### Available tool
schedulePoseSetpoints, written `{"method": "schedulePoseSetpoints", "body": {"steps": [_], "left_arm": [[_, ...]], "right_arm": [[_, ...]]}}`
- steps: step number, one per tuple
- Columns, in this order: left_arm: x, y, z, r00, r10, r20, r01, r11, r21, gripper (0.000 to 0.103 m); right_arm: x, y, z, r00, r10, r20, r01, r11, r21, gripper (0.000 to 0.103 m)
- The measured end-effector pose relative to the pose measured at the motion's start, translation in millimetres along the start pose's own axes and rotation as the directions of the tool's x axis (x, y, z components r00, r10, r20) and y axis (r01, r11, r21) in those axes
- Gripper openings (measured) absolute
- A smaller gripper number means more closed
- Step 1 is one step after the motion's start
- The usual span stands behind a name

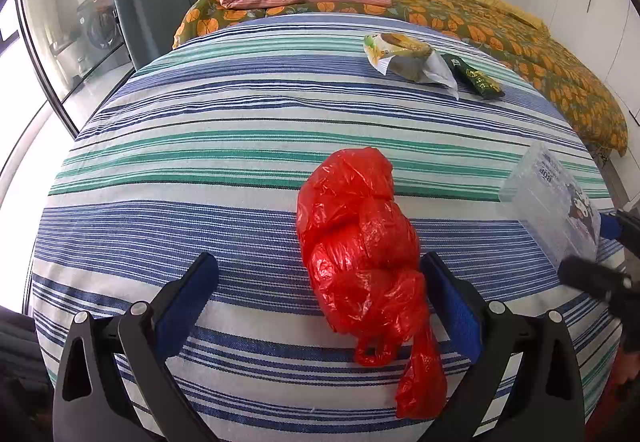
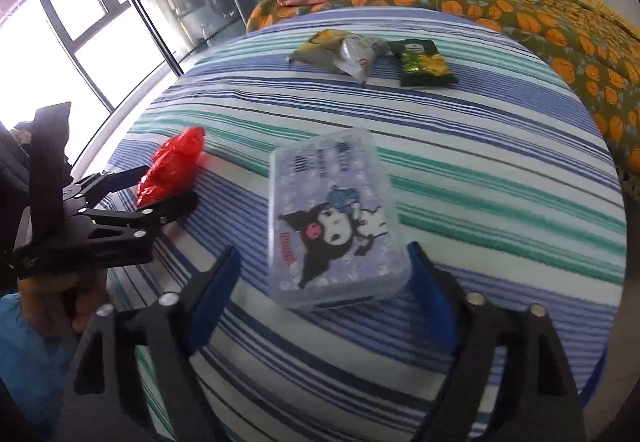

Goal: Collect trash
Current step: 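Grasp the clear cartoon-printed plastic box with the right gripper while the left holds the red bag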

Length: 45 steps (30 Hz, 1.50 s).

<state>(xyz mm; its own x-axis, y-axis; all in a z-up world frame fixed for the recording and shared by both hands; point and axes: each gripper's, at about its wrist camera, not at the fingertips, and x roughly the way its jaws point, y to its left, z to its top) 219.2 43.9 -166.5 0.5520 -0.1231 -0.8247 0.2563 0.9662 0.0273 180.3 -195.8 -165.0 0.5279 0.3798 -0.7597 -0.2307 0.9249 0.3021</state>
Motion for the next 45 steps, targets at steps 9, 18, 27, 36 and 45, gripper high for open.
{"method": "schedulePoseSetpoints", "body": {"steps": [9,18,27,36,45], "left_arm": [[0,0,0,1.0,0.0,0.0,0.0,1.0,0.0,0.099],[0,0,0,1.0,0.0,0.0,0.0,1.0,-0.001,0.099],[0,0,0,1.0,0.0,0.001,0.0,1.0,-0.001,0.099],[0,0,0,1.0,0.001,0.0,-0.001,1.0,-0.001,0.099],[3,1,11,0.997,-0.032,-0.074,0.036,0.998,0.057,0.099]], "right_arm": [[25,18,11,0.984,-0.18,0.002,0.178,0.975,-0.136,0.09],[28,16,12,0.982,-0.186,-0.004,0.184,0.973,-0.136,0.093],[29,15,12,0.982,-0.187,-0.005,0.184,0.973,-0.136,0.093],[29,15,12,0.982,-0.187,-0.005,0.184,0.974,-0.135,0.093],[30,8,35,0.975,-0.128,-0.18,0.106,0.986,-0.128,0.093]]}}
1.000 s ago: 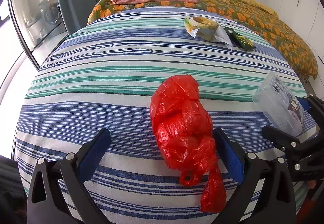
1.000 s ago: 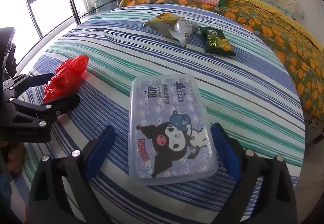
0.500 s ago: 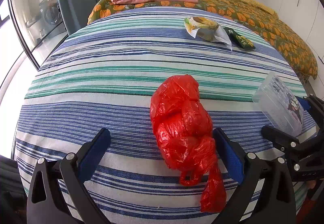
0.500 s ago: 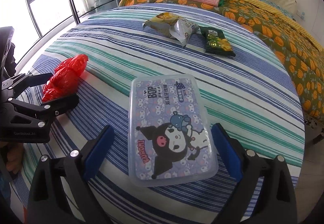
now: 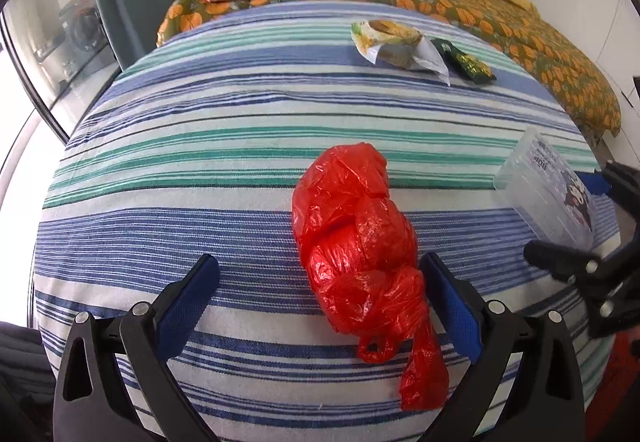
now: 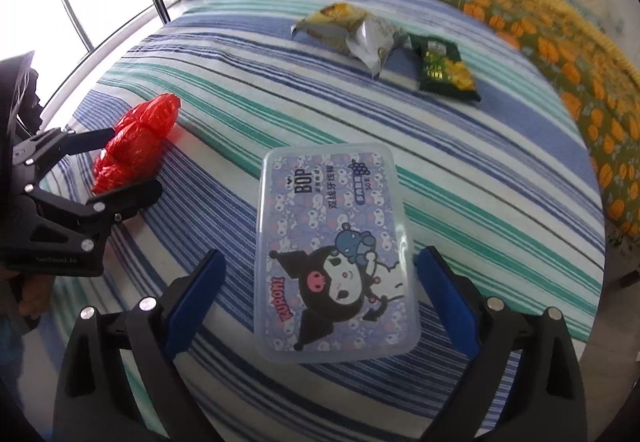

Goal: Collect trash
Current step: 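Grasp the clear cartoon-printed plastic box with the right gripper while the left holds the red bag, then carry red bag and plastic box over the blue wastebasket and open both grippers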

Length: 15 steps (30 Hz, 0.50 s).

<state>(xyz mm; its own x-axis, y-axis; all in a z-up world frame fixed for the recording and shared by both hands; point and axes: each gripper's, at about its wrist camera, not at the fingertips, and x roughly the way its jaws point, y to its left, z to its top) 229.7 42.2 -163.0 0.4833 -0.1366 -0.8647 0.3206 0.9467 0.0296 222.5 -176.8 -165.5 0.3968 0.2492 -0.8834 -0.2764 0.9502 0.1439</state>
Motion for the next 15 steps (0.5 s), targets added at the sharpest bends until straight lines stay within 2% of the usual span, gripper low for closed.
{"method": "schedulePoseSetpoints", "body": {"steps": [3,5,6,7,8,9,15], "left_arm": [[-3,-6,2,1.0,0.004,0.009,-0.005,0.999,0.036,0.095],[-1,-9,3,1.0,-0.003,0.0,0.003,0.999,0.035,0.083],[-2,-10,4,1.0,-0.012,0.004,0.012,1.0,0.022,0.079],[-2,-11,6,1.0,-0.007,0.009,0.006,1.0,0.016,0.068],[-4,-13,8,1.0,-0.009,0.012,0.009,1.0,0.016,0.05],[-5,-15,9,1.0,-0.014,0.012,0.014,1.0,0.016,0.045],[-36,-53,6,0.995,-0.071,0.072,0.067,0.996,0.062,0.043]], "right_arm": [[-9,-5,13,1.0,0.006,-0.018,-0.006,1.0,0.011,0.093],[-10,-2,20,1.0,0.001,-0.03,-0.002,1.0,-0.01,0.092],[-8,0,21,0.999,-0.005,-0.043,0.004,1.0,-0.024,0.086],[-6,1,21,0.999,-0.015,-0.049,0.014,0.999,-0.033,0.068],[-5,2,22,0.998,-0.032,-0.049,0.03,0.999,-0.039,0.062],[-5,1,22,0.999,-0.037,-0.039,0.036,0.999,-0.031,0.062],[-49,-16,-8,0.997,0.043,0.068,-0.046,0.998,0.052,0.062]]}}
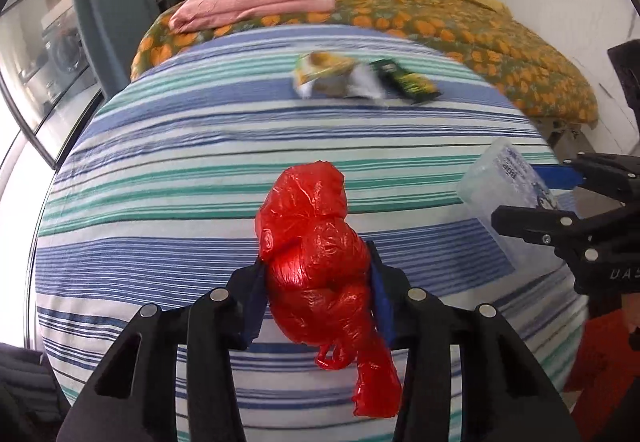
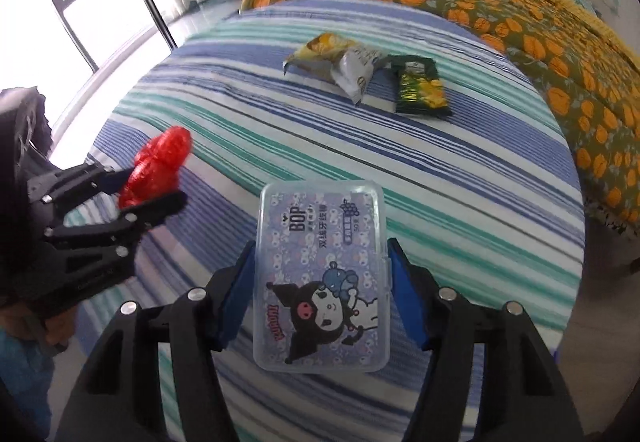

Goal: Collect trash
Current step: 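Carry red bag and plastic box over the blue wastebasket and open both grippers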

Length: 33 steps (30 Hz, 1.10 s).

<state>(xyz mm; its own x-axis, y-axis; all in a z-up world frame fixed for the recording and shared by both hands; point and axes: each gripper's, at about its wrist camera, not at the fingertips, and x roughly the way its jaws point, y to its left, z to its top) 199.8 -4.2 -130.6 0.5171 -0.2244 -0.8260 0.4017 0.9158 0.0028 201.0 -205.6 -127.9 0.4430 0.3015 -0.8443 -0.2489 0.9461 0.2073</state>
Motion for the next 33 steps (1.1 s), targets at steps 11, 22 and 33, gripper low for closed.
{"method": "schedulePoseSetpoints", "body": {"steps": [11,22,33], "left_arm": [[-31,-198,6,0.955,-0.296,0.029,0.285,0.937,0.204,0.043],[53,-363,-14,0.927,-0.349,-0.138,0.374,0.894,0.246,0.045],[144,-412,-29,0.94,-0.274,-0.205,0.323,0.907,0.27,0.07]], "right_arm": [[-125,-169,-107,0.977,-0.178,0.115,0.14,0.95,0.28,0.062],[-99,-294,-207,0.972,-0.227,0.066,0.161,0.84,0.518,0.062],[-75,-342,-234,0.982,-0.16,0.097,0.069,0.791,0.608,0.075]]}}
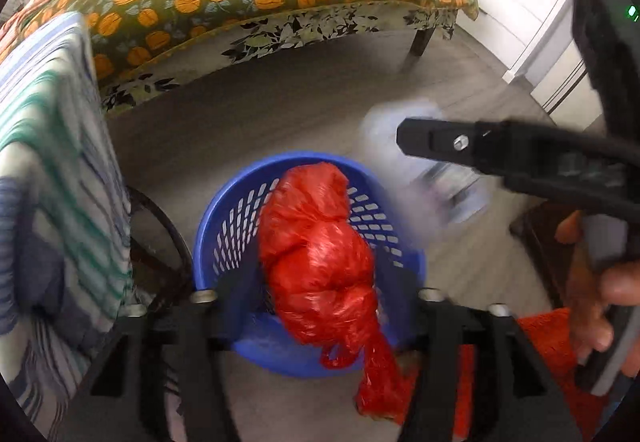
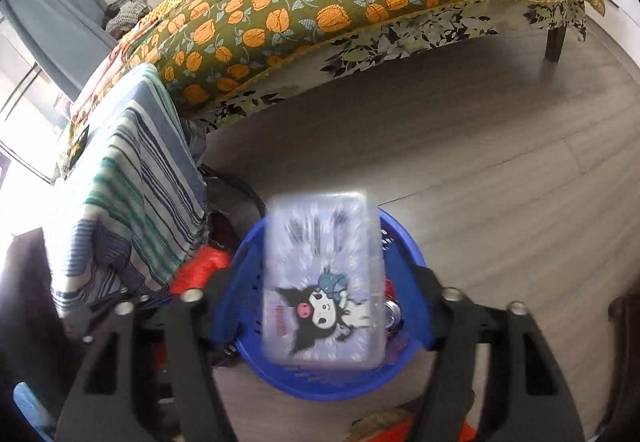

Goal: Collect trash
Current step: 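Carry red bag and plastic box over the blue wastebasket and open both grippers, then move both open tools back over the table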

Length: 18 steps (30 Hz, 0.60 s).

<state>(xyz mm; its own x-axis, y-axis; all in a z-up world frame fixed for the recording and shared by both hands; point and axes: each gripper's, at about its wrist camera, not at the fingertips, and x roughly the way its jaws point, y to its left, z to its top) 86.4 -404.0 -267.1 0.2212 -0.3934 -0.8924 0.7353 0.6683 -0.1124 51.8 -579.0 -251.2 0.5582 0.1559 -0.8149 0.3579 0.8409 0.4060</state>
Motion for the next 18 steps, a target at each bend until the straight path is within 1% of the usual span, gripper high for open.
{"method": "schedulePoseSetpoints", "body": {"steps": [1,2,3,5,8,9,12,14,16,17,18], "left_arm": [[2,-1,2,1.0,0.014,0.005,-0.014,1.0,0.003,0.077],[4,-1,3,1.0,0.029,0.007,-0.029,1.0,0.005,0.081],[3,0,4,0.999,0.038,0.007,-0.038,0.999,0.004,0.082],[-8,0,0,0.999,0.032,0.022,-0.032,0.999,-0.002,0.089],[-39,-3,-7,0.995,0.012,0.097,-0.012,1.0,0.002,0.097],[-53,-4,-11,0.992,-0.001,0.128,0.0,1.0,0.01,0.098],[-89,-4,-23,0.981,-0.037,0.189,0.033,0.999,0.024,0.098],[-110,-1,-31,0.976,-0.057,0.21,0.052,0.998,0.03,0.098],[-127,1,-40,0.974,-0.045,0.223,0.039,0.999,0.031,0.098],[-135,3,-45,0.975,-0.05,0.219,0.042,0.998,0.041,0.098],[-143,7,-51,0.974,-0.075,0.215,0.066,0.997,0.049,0.098]], "right_arm": [[-1,-2,2,1.0,0.009,0.006,-0.009,1.0,0.016,0.075],[-2,-5,3,1.0,0.02,0.013,-0.02,0.999,0.031,0.075],[-5,-5,4,1.0,0.022,0.022,-0.023,0.999,0.04,0.075],[-10,-6,6,0.999,0.016,0.046,-0.018,0.999,0.048,0.077],[-16,-4,6,0.997,-0.004,0.079,0.0,0.999,0.054,0.089],[-18,-3,5,0.996,-0.018,0.091,0.012,0.998,0.059,0.091],[-22,3,1,0.991,-0.057,0.12,0.05,0.997,0.055,0.092],[-23,10,-1,0.987,-0.08,0.138,0.078,0.997,0.025,0.092],[-25,20,-4,0.983,-0.097,0.159,0.1,0.995,-0.013,0.092],[-27,28,-6,0.979,-0.105,0.177,0.114,0.993,-0.042,0.092],[-30,35,-8,0.975,-0.11,0.193,0.124,0.99,-0.065,0.092]]}}
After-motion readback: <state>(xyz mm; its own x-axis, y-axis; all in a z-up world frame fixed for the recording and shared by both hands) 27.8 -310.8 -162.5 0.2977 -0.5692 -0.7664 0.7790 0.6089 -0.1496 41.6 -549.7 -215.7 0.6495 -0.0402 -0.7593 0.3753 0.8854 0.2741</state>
